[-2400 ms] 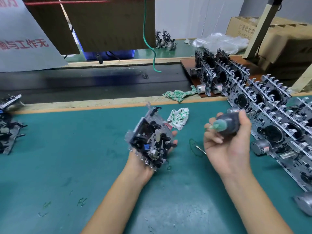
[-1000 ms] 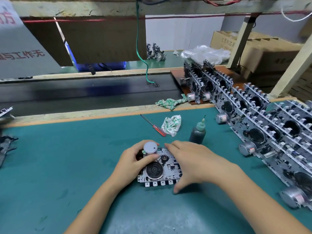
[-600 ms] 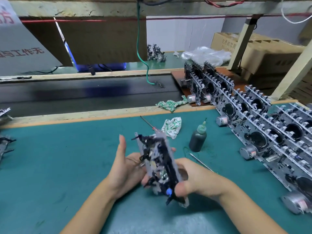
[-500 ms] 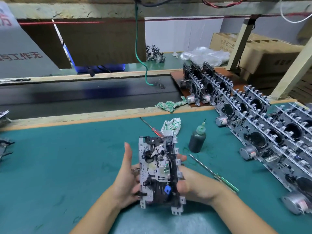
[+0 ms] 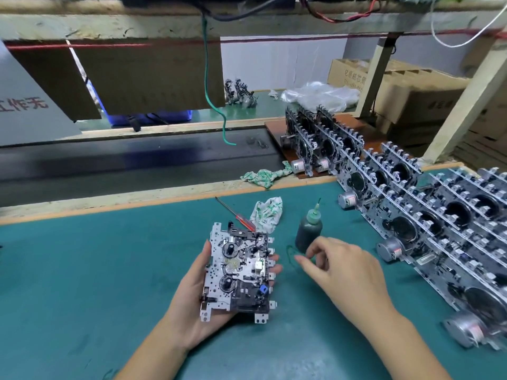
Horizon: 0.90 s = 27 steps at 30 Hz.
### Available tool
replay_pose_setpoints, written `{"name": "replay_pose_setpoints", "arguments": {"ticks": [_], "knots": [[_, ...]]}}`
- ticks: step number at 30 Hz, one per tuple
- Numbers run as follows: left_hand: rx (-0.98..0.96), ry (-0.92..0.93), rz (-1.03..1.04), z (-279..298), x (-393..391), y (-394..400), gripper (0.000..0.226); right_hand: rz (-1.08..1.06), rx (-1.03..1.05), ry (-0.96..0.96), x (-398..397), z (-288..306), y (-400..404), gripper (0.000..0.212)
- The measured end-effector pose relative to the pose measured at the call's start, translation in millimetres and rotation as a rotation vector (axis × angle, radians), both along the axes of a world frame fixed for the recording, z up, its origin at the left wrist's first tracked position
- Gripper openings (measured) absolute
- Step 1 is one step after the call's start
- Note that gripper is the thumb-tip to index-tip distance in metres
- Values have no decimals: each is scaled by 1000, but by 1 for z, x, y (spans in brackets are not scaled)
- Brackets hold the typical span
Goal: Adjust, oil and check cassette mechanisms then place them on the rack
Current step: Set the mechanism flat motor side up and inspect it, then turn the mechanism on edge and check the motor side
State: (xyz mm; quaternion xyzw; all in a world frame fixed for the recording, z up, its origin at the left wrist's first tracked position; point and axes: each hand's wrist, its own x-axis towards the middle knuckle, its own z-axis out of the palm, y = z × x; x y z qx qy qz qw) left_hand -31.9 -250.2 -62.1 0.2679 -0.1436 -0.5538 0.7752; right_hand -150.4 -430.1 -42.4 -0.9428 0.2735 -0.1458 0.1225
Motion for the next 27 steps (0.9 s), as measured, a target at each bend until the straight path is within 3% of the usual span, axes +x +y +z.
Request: {"name": "replay_pose_setpoints", "arguments": {"ticks": [6,8,10,11,13,16,21,27], "knots": [[44,21,-2,0,-1,-1,84,-25,-77,167,-1,-8,-3,27],[66,20,1,-1,-1,-1,87,10,-73,267,2,-12,-1,19],[89,8,-1,-2,-1,0,87,47,-14,251,2,-14,-2,12],[96,4,2,-3,0,1,86,70,98,202,3,-13,-3,11],[103,19,10,-4,1,1,85,170,531,102,5,-8,-3,13],[151,55,43,-7,2,0,82,354,1088,91,11,1,3,20],[249,89,54,-13,8,-3,83,448,1182,271,23,6,3,45],[276,89,48,-17,10,-5,84,445,1237,275,27,-2,5,41]]}}
